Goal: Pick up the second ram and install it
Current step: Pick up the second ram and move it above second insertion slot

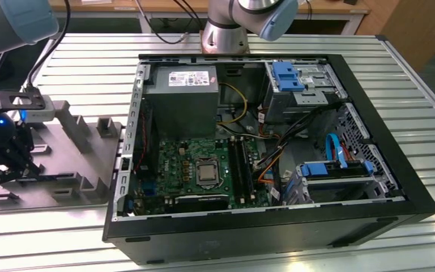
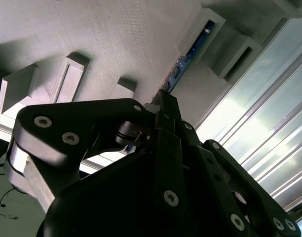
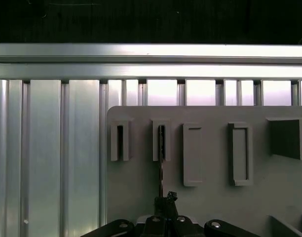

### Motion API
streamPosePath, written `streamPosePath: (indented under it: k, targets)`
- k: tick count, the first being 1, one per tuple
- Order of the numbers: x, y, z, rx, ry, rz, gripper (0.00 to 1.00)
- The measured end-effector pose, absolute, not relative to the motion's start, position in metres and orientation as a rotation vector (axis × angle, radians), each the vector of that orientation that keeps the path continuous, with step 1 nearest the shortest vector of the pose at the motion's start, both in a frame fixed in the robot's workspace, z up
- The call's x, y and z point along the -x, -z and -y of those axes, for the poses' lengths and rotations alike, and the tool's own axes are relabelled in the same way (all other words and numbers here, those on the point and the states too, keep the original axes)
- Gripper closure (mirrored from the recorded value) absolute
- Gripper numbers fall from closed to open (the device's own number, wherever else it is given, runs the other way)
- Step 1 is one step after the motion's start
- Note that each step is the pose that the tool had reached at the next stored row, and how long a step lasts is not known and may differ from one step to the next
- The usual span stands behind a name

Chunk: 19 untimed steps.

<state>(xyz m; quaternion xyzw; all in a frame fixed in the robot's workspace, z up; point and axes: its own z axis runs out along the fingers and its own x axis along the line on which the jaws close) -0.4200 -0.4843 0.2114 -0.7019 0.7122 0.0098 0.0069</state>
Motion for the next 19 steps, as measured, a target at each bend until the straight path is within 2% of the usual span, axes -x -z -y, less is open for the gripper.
streamPosePath:
  k: [10, 12, 14, 15, 19]
  targets:
    - [0.42, -0.2109, 0.4843, 2.195, -0.031, -2.228, 0.89]
    - [0.42, -0.2109, 0.4843, 2.195, -0.031, -2.228, 0.77]
    - [0.42, -0.2108, 0.4843, 2.195, -0.031, -2.228, 0.77]
    - [0.42, -0.2103, 0.4843, 2.195, -0.031, -2.228, 0.7]
    - [0.42, -0.2068, 0.4843, 2.201, -0.03, -2.223, 0.7]
